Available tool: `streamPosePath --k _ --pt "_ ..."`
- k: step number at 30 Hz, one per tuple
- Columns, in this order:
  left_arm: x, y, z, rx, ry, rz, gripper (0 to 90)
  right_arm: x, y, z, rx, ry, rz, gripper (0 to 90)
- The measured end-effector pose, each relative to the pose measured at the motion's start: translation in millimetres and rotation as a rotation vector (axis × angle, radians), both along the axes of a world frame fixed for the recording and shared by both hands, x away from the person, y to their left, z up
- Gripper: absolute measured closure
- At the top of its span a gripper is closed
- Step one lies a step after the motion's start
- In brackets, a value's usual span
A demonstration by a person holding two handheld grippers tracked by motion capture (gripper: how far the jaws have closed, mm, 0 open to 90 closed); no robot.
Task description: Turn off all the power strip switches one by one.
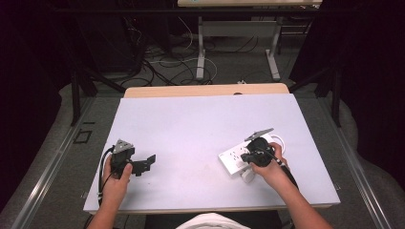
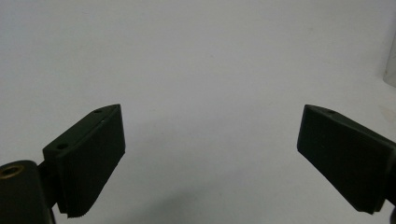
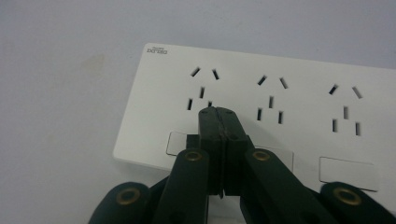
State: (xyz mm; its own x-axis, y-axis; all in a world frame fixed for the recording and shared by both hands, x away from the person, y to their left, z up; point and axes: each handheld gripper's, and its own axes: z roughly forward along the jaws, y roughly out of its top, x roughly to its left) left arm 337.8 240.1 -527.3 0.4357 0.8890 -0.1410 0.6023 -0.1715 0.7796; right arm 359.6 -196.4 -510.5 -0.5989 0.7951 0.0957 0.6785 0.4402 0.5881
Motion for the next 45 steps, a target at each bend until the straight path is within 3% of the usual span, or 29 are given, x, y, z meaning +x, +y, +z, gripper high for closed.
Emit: streamPosePath --k 11,12,15,17,19,21,28,34,38,39,40,45 --pt "0.0 0.0 -0.1 -0.001 -0.001 0.002 7.7 -3.4 7.4 -3.3 0.004 0.007 0.02 90.0" --pt "0.0 0.1 -0.1 -0.001 -0.001 0.001 7.7 -4.1 7.6 -1.8 -0.008 0.025 0.027 90.0" --pt "0.0 0.1 -0.2 -0.001 -0.001 0.002 7.8 -4.5 10.0 -3.4 0.002 0.006 0.041 90.0" --pt "0.0 0.1 -0.2 -0.001 -0.003 0.003 7.8 -5.7 13.5 -3.9 0.003 0.014 0.017 90.0" --pt "0.0 0.4 0.2 0.001 0.002 -0.001 7.8 -5.3 12.9 -4.8 -0.004 0.003 0.05 90.0" --pt "0.0 0.3 -0.1 -0.001 0.0 0.001 7.8 -6.2 14.8 -5.4 -0.001 0.017 0.033 90.0" --pt "-0.1 0.4 0.1 -0.001 0.001 0.001 7.8 -7.2 14.8 -5.3 -0.014 0.032 0.056 90.0" --pt "-0.1 0.4 0.1 0.001 0.0 0.002 7.8 -8.1 16.6 -6.6 0.006 0.025 0.035 90.0" --pt "-0.1 0.6 0.3 0.0 0.003 0.0 7.8 -8.1 14.5 -5.5 -0.012 0.026 0.065 90.0" --pt "-0.2 0.7 0.4 0.001 0.003 -0.001 7.8 -8.0 14.6 -7.0 0.003 0.011 0.068 90.0" --pt "-0.2 0.7 0.4 0.001 0.003 -0.001 7.8 -8.4 14.2 -5.1 -0.013 0.029 0.07 90.0" --pt "-0.2 0.7 0.5 0.0 0.002 0.001 7.8 -9.2 14.9 -5.4 -0.009 0.028 0.071 90.0"
